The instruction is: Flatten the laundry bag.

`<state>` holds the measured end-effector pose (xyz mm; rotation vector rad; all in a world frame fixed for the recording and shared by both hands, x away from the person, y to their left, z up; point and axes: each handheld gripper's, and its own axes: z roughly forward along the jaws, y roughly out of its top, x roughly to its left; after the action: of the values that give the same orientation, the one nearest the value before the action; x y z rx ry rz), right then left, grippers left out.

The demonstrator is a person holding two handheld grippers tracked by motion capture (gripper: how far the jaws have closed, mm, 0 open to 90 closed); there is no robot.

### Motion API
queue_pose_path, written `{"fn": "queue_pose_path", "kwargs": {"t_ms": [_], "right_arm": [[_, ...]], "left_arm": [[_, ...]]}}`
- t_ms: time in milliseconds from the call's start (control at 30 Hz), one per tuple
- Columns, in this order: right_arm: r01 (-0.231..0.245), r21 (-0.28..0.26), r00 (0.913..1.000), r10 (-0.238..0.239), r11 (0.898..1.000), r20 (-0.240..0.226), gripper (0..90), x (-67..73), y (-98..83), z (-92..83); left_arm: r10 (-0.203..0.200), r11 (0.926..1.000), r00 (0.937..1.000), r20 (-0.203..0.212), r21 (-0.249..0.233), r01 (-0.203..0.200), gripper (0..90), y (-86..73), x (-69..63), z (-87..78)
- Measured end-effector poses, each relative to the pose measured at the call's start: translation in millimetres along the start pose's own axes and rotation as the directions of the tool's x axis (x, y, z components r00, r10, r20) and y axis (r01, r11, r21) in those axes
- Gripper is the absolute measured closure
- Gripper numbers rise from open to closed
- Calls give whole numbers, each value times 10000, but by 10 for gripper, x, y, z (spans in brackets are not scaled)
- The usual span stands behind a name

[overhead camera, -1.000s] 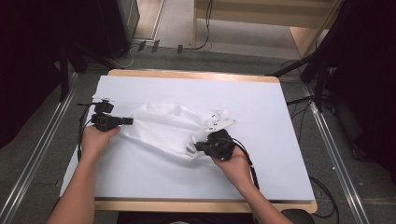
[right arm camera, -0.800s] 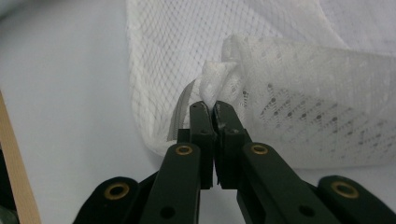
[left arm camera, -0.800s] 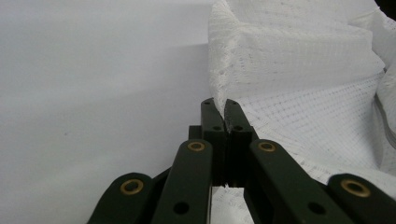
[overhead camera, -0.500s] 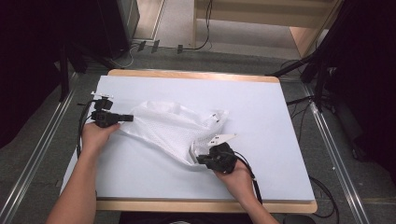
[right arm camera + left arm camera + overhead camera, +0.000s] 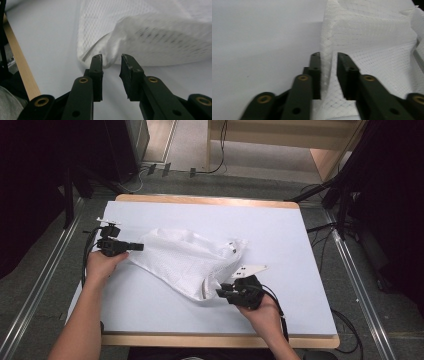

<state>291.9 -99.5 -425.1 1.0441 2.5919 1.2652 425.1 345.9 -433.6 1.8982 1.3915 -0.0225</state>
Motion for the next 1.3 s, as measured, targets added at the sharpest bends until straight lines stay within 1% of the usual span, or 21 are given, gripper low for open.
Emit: {"fn": "queue_pose_path", "kwargs": {"t_ms": [33, 100, 167, 267, 333, 367, 433, 533, 633, 700, 767, 800, 833, 867, 933, 1033, 1067, 1167, 1233, 1267, 1300], "right_arm": [[-75, -90, 10000, 75, 9999, 15, 711, -34, 28, -52], [-200, -243, 9998, 201, 9995, 61, 709, -88, 66, -151], [-187, -506, 9996, 197, 9985, 193, 752, -132, 95, -276], [-194, -730, 9989, 224, 9971, 406, 827, -209, 151, -413], [-294, -830, 9985, 331, 9961, 432, 865, -286, 199, -454], [-295, -831, 9984, 334, 9961, 458, 866, -325, 223, -457], [-347, -795, 9981, 386, 9962, 486, 882, -411, 275, -429], [-479, -616, 9977, 508, 9969, 459, 895, -533, 345, -365], [-489, -421, 9974, 511, 9979, 511, 900, -655, 413, -287], [-542, -301, 9967, 559, 9981, 589, 900, -756, 461, -213], [-663, -116, 9958, 669, 9977, 619, 900, -870, 515, -123], [-691, -36, 9954, 692, 9976, 656, 900, -906, 534, -92], [-691, -36, 9954, 692, 9976, 656, 900, -906, 534, -92], [-632, 209, 9957, 617, 9978, 689, 900, -997, 584, 11], [-661, 399, 9956, 633, 9970, 693, 900, -1058, 598, 100], [-821, 736, 9951, 777, 9939, 617, 900, -1094, 549, 195], [-771, 808, 9956, 724, 9937, 589, 900, -1097, 521, 211], [-694, 841, 9964, 650, 9940, 538, 900, -1096, 418, 208], [-703, 912, 9964, 655, 9934, 545, 900, -1099, 350, 201], [-703, 912, 9964, 655, 9934, 545, 900, -1099, 350, 201], [-837, 1029, 9955, 786, 9912, 529, 900, -1097, 280, 206]], "left_arm": [[92, 10000, 9999, -47, -11, -93, 667, 1, -23, -26], [291, 9994, 9995, -136, -174, -294, 618, 2, -71, -77], [398, 9988, 9990, -225, -279, -405, 570, 5, -118, -127], [588, 9974, 9979, -277, -396, -598, 555, -1, -195, -192], [704, 9960, 9973, -224, -541, -715, 554, -7, -258, -236], [691, 9957, 9974, -188, -597, -701, 555, -11, -290, -254], [820, 9944, 9966, -69, -663, -823, 564, -27, -353, -292], [829, 9947, 9965, 80, -618, -823, 582, -59, -426, -325], [899, 9947, 9960, -3, -506, -898, 581, -103, -488, -353], [1061, 9934, 9942, -155, -427, -1066, 574, -137, -523, -382], [1099, 9924, 9937, -239, -532, -1111, 550, -161, -543, -434], [1041, 9923, 9943, -245, -644, -1055, 525, -169, -550, -466], [1041, 9923, 9943, -245, -644, -1055, 499, -169, -550, -466], [1060, 9910, 9941, -223, -799, -1075, 466, -186, -564, -522], [1062, 9912, 9942, -199, -771, -1074, 454, -200, -577, -538], [1086, 9925, 9938, -247, -539, -1098, 459, -220, -595, -514], [1075, 9929, 9939, -247, -494, -1086, 461, -224, -601, -499], [1067, 9929, 9942, -150, -519, -1073, 464, -227, -626, -454], [1168, 9919, 9930, -156, -478, -1174, 466, -225, -645, -419], [1168, 9919, 9930, -156, -478, -1174, 469, -225, -645, -419], [1120, 9923, 9937, 4, -526, -1118, 474, -232, -647, -362]]}}
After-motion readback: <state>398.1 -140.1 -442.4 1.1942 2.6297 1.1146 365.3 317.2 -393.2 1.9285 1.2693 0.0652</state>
